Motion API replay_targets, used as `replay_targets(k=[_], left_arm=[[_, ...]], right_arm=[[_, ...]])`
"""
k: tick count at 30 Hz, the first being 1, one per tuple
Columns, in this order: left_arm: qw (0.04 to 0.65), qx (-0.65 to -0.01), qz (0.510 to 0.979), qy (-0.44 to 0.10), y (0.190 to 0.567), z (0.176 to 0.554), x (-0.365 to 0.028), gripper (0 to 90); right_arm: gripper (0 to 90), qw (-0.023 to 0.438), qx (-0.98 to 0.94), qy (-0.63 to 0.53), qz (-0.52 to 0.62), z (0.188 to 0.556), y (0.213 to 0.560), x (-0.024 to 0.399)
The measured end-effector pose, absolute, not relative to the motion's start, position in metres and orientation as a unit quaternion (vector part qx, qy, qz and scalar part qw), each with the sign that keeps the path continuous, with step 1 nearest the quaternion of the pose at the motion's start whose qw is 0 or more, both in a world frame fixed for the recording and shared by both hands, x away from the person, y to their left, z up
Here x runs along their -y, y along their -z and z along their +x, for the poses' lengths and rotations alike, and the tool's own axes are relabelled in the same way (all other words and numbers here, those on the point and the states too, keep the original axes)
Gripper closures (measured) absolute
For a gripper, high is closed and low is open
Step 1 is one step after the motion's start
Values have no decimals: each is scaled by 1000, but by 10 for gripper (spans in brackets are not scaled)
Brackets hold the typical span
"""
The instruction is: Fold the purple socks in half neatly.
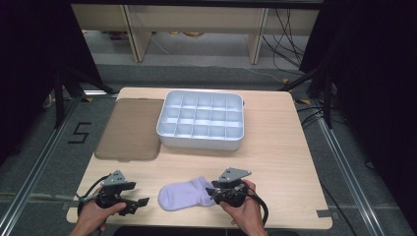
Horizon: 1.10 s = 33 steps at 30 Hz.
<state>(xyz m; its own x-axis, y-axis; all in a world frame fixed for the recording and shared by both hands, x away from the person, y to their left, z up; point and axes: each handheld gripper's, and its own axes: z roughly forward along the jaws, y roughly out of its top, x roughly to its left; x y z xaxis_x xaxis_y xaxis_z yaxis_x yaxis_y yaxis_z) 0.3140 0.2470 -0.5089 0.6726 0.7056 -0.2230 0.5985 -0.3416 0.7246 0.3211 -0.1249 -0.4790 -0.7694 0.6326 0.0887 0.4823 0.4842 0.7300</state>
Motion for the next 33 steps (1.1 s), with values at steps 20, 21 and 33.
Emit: replay_targets(k=[20,21,33], left_arm=[[405,-399,821,-57,511,314,-241,154],[405,-397,821,-56,511,314,-241,154],[410,-391,822,-49,511,314,-232,184]], right_arm=[[819,80,-888,-369,264,325,487,84],[819,78,-887,-367,268,325,488,82],[848,68,-905,-346,239,325,494,56]])
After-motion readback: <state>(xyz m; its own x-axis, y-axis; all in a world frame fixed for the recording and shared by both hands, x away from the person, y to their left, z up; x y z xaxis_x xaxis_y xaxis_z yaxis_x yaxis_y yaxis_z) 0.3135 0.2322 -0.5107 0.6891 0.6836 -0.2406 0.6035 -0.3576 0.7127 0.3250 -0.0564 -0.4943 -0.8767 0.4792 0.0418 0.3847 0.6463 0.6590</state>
